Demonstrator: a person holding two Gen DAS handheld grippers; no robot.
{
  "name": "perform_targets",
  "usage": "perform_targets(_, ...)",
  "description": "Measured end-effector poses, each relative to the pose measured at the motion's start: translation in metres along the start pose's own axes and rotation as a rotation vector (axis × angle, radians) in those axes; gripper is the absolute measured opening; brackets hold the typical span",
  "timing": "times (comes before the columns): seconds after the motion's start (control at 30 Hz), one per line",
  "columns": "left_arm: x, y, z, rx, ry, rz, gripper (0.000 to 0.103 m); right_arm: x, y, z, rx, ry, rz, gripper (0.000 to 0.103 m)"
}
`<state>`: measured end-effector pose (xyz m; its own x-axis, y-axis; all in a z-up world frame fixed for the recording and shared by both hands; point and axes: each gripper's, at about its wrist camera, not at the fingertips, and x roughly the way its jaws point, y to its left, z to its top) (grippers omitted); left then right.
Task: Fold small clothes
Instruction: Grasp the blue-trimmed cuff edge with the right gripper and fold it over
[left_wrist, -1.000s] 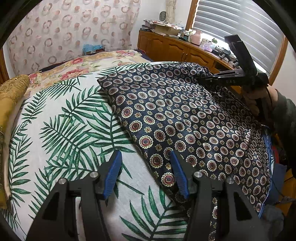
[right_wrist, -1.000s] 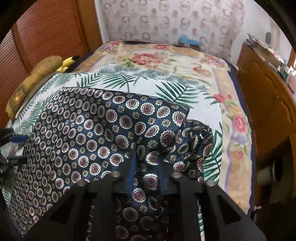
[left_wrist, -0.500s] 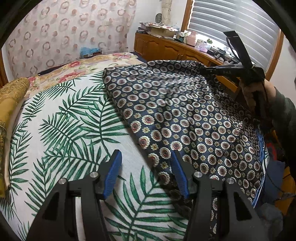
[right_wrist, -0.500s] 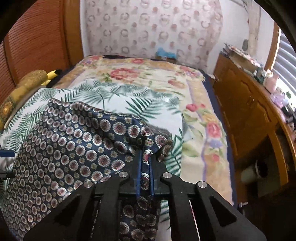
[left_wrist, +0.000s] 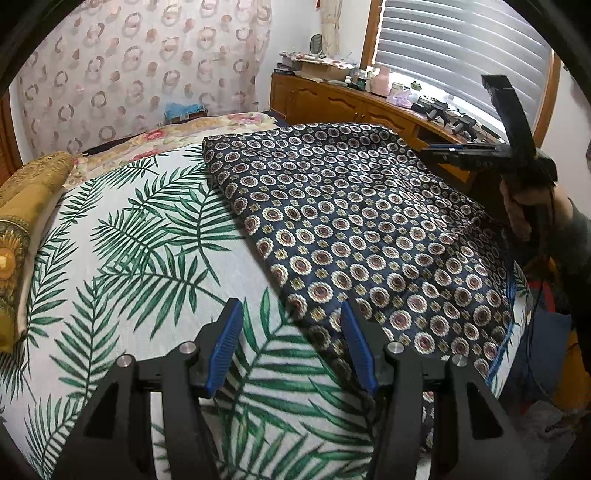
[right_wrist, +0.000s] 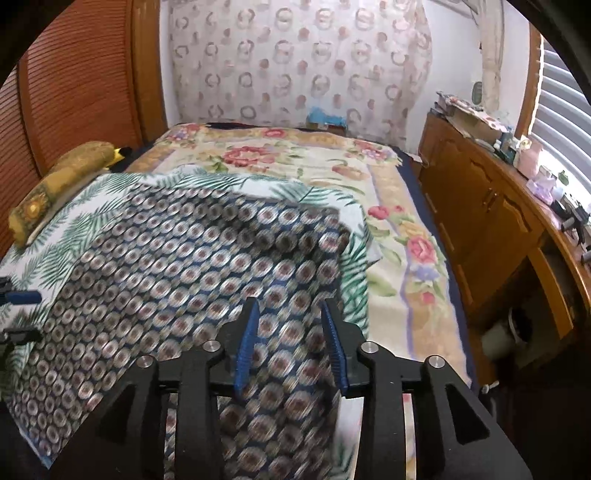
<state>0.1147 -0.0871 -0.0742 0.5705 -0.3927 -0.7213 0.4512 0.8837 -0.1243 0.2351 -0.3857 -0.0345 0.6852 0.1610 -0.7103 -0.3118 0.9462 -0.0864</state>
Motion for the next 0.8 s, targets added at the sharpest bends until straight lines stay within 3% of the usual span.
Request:
perform_targets(0.2, -0.005, -0.004, -0.011, -0.017, 0.007, -0.002, 0.054, -0.020, 0.022, -0.026, -0.007, -0.008, 0.030, 0.053)
perform_targets(0.43, -0.013, -0.015, -0.026, -0.014, 0.020, -0.002, 0.054, -0.037, 0.047, -0.058, -0.021, -0.006, 0.062, 0.055)
perform_targets(0.7, -0.017, -0.025, -0.036, 0.007, 0.051, -0.068, 0.053, -0.049, 0.065, -0.089, -0.014, -0.015, 0.075, 0.057)
perform_targets(0.8, -0.017, -0.036, -0.040, 0.062, 0.045, -0.052, 0.047, -0.055, 0.070, -0.097, -0.006, -0.020, 0.096, 0.058)
